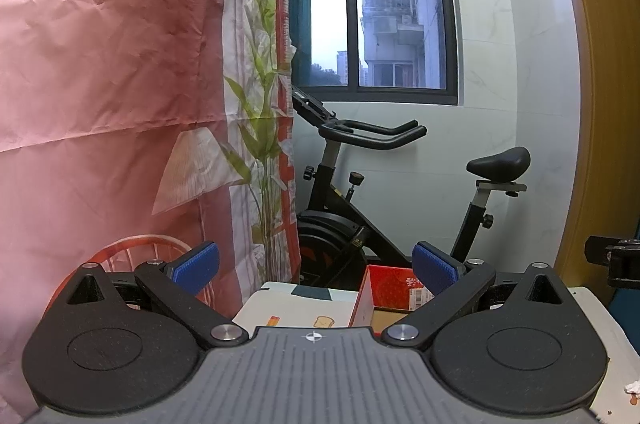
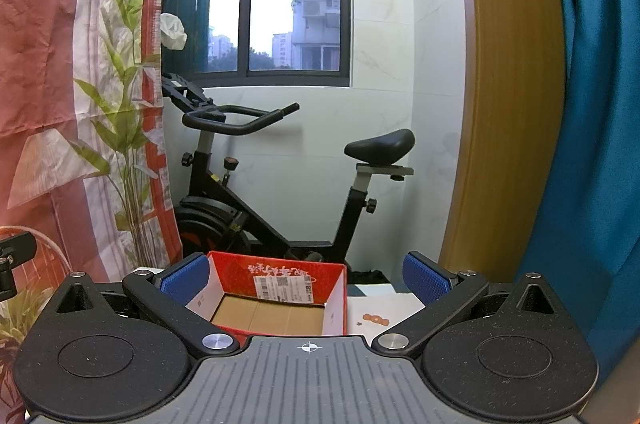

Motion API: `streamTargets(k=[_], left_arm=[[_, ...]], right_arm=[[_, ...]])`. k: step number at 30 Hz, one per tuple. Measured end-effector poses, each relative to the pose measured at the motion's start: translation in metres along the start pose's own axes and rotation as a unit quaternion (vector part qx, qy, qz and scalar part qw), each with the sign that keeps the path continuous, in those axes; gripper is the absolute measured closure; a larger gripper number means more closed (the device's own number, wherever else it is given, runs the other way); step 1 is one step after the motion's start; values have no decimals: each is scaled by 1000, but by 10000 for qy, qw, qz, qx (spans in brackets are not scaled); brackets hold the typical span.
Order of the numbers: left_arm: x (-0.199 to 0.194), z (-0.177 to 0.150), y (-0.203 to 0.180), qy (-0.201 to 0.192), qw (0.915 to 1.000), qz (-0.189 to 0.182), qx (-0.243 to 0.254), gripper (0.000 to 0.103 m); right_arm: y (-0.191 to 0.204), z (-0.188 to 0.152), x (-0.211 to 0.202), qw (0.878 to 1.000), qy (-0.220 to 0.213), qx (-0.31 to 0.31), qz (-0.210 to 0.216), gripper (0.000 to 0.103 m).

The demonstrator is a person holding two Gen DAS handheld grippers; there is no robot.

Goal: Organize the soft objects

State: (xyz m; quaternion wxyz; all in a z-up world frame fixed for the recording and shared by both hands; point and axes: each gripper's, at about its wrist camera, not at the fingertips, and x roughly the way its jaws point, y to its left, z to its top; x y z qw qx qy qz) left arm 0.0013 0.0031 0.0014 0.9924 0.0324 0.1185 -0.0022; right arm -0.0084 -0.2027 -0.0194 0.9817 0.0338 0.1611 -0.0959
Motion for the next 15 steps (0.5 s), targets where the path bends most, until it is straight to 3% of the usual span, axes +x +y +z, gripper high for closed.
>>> streamTargets(k=[15], left_arm=[[0, 1, -1, -3, 10000, 1, 4, 0]], right_arm=[[0, 1, -1, 10000, 1, -3, 9, 0]])
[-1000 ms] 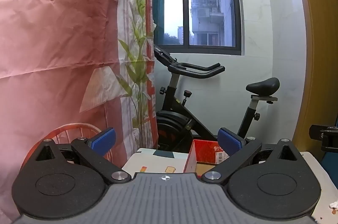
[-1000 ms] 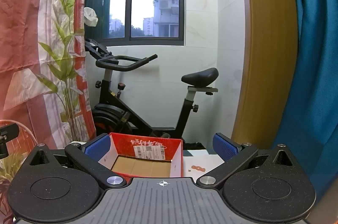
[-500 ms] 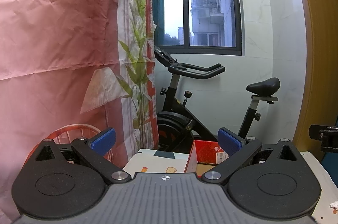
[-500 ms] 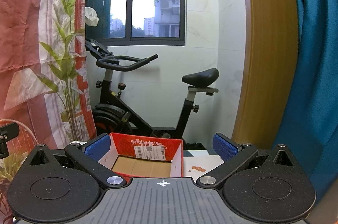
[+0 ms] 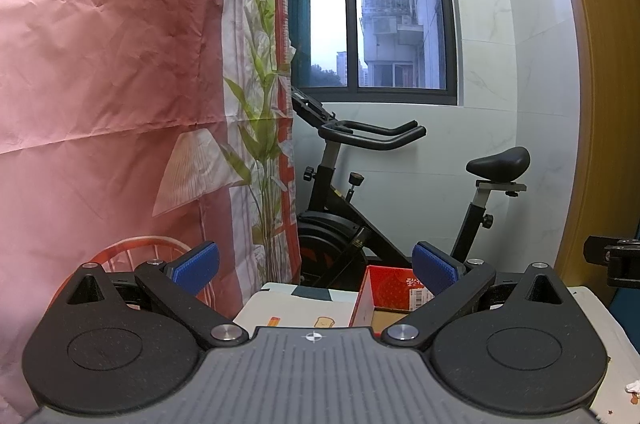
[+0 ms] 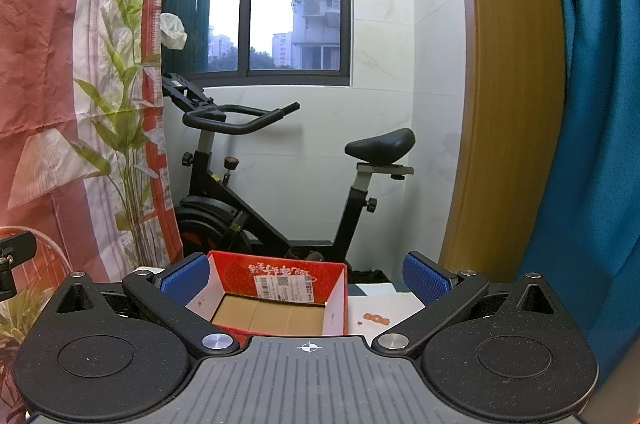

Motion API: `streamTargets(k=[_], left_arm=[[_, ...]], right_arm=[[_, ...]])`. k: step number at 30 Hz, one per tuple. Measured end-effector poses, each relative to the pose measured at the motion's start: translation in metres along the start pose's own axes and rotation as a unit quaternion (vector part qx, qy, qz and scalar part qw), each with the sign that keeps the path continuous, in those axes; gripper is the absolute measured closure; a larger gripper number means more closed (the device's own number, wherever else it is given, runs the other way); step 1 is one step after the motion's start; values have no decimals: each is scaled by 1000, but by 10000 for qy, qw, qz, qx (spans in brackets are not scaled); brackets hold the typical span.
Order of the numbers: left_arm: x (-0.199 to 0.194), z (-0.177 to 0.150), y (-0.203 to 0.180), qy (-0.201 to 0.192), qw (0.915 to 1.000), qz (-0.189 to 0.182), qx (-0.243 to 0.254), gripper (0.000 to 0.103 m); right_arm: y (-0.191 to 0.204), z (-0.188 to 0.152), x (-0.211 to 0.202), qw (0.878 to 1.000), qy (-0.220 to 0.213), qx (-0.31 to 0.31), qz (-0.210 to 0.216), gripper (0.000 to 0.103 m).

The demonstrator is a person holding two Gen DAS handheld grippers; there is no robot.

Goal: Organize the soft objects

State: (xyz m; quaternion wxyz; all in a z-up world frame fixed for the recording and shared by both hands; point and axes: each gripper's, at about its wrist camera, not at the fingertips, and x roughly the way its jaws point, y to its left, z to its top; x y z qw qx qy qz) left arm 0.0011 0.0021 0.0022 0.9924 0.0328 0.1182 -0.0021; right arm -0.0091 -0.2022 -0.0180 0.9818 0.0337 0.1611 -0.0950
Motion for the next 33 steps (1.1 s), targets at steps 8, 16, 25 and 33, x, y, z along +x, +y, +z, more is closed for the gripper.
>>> streamTargets(k=[8, 16, 25, 33], left_arm=[[0, 1, 0, -2, 10000, -1, -9, 0], [-1, 1, 0, -7, 10000, -11, -20, 0], [-2, 0, 0, -13, 10000, -10, -25, 0], [-1, 0, 0, -10, 10000, -6, -28, 0]], right_arm=[[0, 0, 0, 10000, -1, 3, -1, 0], [-1, -3, 4, 10000, 1, 8, -2, 0], [0, 0, 0, 10000, 16, 13, -8, 0], [1, 0, 0, 10000, 21, 11, -19, 0]])
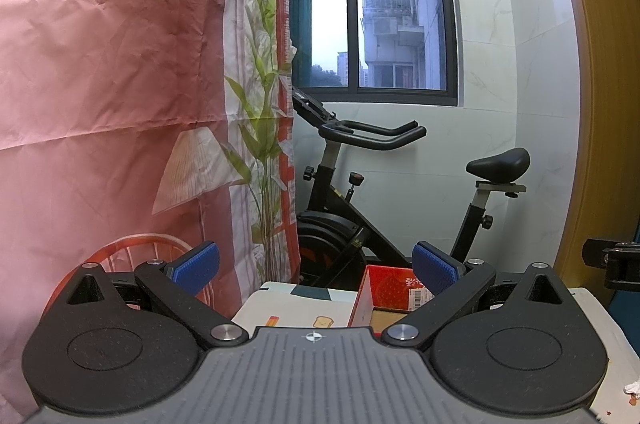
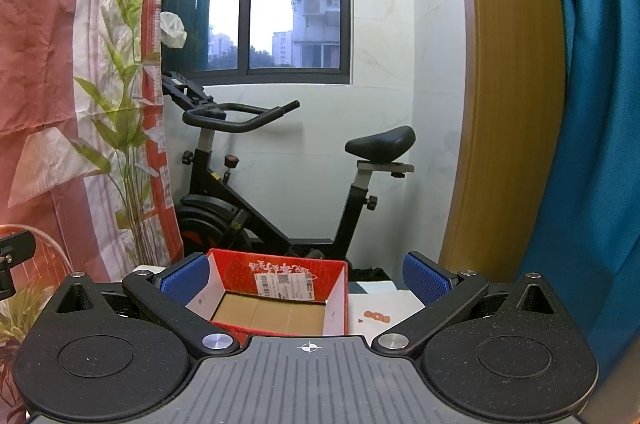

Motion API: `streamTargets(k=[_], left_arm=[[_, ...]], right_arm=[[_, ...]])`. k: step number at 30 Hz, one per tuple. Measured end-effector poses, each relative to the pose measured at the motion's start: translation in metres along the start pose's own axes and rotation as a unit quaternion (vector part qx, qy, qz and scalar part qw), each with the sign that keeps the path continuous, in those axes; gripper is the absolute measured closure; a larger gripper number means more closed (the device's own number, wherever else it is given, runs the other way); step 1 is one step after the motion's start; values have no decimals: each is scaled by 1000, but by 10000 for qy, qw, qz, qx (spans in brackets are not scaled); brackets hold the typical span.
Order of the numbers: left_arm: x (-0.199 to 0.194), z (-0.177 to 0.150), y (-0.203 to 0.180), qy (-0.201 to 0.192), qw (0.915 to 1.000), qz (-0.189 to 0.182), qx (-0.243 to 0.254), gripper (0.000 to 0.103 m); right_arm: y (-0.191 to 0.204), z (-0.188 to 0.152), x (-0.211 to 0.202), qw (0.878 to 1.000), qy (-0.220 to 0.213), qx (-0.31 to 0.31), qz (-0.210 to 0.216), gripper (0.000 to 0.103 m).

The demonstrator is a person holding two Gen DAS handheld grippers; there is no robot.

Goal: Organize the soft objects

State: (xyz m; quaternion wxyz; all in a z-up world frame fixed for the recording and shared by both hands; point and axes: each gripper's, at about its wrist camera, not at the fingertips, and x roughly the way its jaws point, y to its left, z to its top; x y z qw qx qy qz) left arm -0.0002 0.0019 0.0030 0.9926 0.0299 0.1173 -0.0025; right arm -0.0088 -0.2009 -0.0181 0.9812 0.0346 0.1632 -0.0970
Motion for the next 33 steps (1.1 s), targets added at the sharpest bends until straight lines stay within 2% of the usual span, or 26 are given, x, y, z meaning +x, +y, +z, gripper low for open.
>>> streamTargets(k=[14, 22, 30, 33], left_arm=[[3, -3, 3, 32, 10000, -58, -64, 0], [17, -19, 5, 171, 9996, -168, -122, 0], [58, -59, 8, 773, 9965, -247, -205, 0], [72, -76, 8, 972, 9948, -286, -108, 0]], right_arm=[[4, -7, 6, 9999, 20, 43, 96, 0], [-5, -27, 27, 9987, -1, 296, 417, 0], [0, -72, 69, 9971, 319, 287, 623, 0], [6, -94, 77, 9979, 113, 169, 612, 0]])
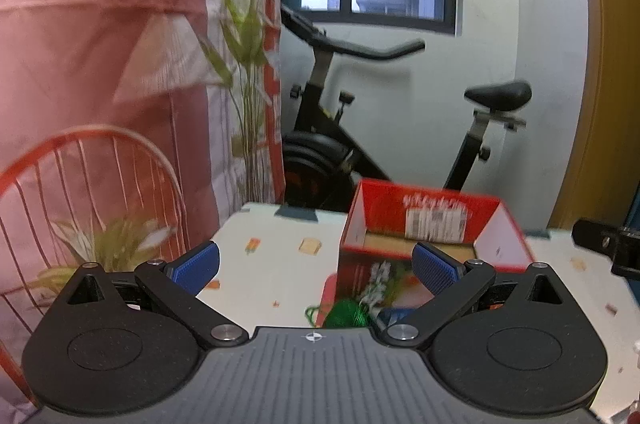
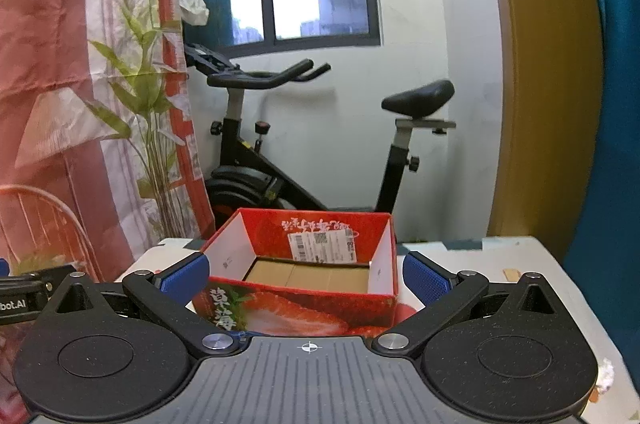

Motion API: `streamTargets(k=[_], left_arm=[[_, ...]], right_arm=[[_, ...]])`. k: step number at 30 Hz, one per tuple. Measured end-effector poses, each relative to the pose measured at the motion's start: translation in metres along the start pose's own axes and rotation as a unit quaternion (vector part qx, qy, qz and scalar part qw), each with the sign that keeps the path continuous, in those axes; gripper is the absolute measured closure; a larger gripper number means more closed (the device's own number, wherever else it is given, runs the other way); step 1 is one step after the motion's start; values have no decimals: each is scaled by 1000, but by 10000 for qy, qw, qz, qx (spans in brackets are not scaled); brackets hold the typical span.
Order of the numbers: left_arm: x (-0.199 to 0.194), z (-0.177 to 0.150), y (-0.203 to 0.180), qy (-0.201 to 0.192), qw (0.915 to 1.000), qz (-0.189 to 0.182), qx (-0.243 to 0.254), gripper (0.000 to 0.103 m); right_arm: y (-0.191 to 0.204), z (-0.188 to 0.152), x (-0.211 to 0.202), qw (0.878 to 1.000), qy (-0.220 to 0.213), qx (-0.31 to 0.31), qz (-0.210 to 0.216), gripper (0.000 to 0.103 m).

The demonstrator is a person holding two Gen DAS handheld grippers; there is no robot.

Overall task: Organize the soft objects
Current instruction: 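Lower both grippers toward the clear bag holding the black item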

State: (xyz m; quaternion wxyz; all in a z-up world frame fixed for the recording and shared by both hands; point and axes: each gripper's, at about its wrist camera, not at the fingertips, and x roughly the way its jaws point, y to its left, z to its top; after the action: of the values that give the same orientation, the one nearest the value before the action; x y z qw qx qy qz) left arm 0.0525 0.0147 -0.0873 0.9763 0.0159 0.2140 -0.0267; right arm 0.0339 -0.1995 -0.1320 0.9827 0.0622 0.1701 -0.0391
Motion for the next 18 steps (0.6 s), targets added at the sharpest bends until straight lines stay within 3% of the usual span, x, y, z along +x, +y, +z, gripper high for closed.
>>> streamTargets(k=[10, 18], left_arm=[[46, -50, -1, 612, 9978, -125, 242, 0], [65, -66, 1, 911, 9955, -236, 145, 0]], right_arm=[[7, -53, 35, 9988, 384, -308, -39, 0], [0, -76, 54, 9971, 644, -368, -157, 0]])
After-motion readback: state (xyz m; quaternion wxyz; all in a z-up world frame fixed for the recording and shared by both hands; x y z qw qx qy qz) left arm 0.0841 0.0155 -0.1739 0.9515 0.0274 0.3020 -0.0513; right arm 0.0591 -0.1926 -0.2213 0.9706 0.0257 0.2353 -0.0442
